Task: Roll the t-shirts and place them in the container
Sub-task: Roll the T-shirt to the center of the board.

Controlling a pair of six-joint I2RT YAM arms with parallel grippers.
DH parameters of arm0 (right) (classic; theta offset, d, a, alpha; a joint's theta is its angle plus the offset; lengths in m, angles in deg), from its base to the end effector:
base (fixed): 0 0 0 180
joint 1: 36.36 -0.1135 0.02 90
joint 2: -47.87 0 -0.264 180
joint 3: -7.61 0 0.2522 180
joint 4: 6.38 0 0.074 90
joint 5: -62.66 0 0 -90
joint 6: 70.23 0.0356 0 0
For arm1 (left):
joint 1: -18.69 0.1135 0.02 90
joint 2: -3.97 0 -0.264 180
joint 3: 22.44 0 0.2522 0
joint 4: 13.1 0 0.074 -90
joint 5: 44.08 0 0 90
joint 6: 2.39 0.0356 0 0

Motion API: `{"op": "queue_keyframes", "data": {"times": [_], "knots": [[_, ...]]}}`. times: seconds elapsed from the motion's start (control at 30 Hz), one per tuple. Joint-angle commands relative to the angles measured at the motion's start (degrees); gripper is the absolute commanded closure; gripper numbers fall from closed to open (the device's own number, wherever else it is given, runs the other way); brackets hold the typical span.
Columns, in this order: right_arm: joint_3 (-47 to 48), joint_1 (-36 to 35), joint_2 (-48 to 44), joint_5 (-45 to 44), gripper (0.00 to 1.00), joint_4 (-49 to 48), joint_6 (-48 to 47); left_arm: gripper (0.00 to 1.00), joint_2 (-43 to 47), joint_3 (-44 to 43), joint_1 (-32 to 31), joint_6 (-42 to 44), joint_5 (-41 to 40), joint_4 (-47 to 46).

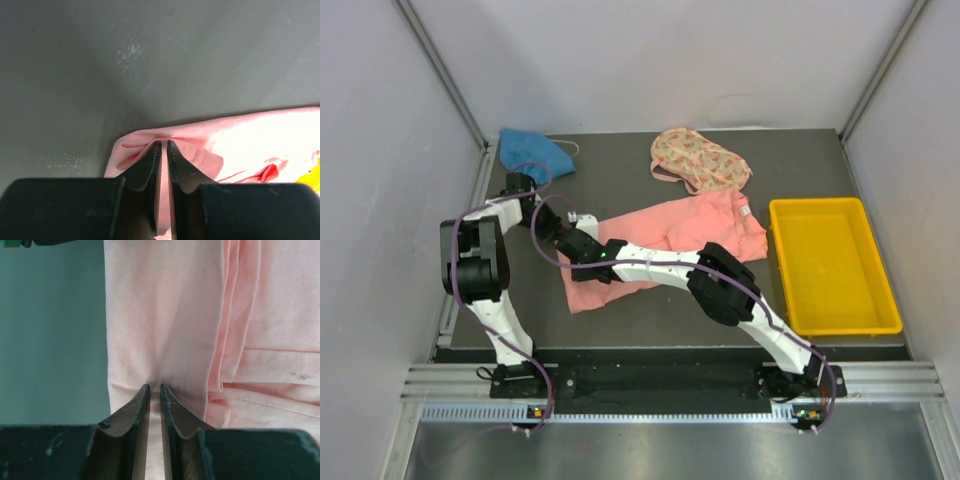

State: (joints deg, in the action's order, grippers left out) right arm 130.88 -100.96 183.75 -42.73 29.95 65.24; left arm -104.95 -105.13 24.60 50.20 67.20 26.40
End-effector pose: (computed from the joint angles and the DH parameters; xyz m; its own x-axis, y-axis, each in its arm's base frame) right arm 0.2345 0.4718 0.1606 -0.7944 -0.0706 -0.6033 -0.3278 0.8860 0.3279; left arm 0.3752 0.0259 0.1541 -0.7521 -0.6470 -0.1255 -0.5092 0.6914 -0.5125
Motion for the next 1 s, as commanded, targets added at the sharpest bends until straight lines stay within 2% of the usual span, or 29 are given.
{"op": "queue_keyframes", "data": {"times": [0.0,0.03,0.17,0.37,0.63,0.87,0.97], "knots": [[1.8,0.6,-3.2,-1.1,0.83,2.7,-2.3,0.83,2.1,-2.7,0.9,0.5,1.7,-0.2],[2.3,0.4,-3.7,-1.3,0.82,3.4,-3.2,0.82,2.8,-3.1,1.0,0.4,2.0,0.1],[2.7,-0.5,-6.5,-2.7,0.8,6.9,-4.5,0.66,7.8,-2.7,2.8,0.1,1.0,0.8],[2.2,-3.9,-7.6,-5.3,0.79,11.4,-4.2,0.58,14.1,1.3,3.8,3.8,-4.3,2.0],[7.8,-7.6,-3.9,-6.7,0.73,16.7,-3.9,0.56,15.4,8.6,3.8,7.2,-6.1,0.3],[10.6,-8.3,-1.6,-7.5,0.71,19.0,-2.4,0.56,12.1,9.7,3.6,8.3,-2.4,-0.8],[11.1,-8.6,-0.6,-7.2,0.67,19.8,-2.0,0.56,11.3,9.4,3.4,8.5,-2.4,-0.8]]}}
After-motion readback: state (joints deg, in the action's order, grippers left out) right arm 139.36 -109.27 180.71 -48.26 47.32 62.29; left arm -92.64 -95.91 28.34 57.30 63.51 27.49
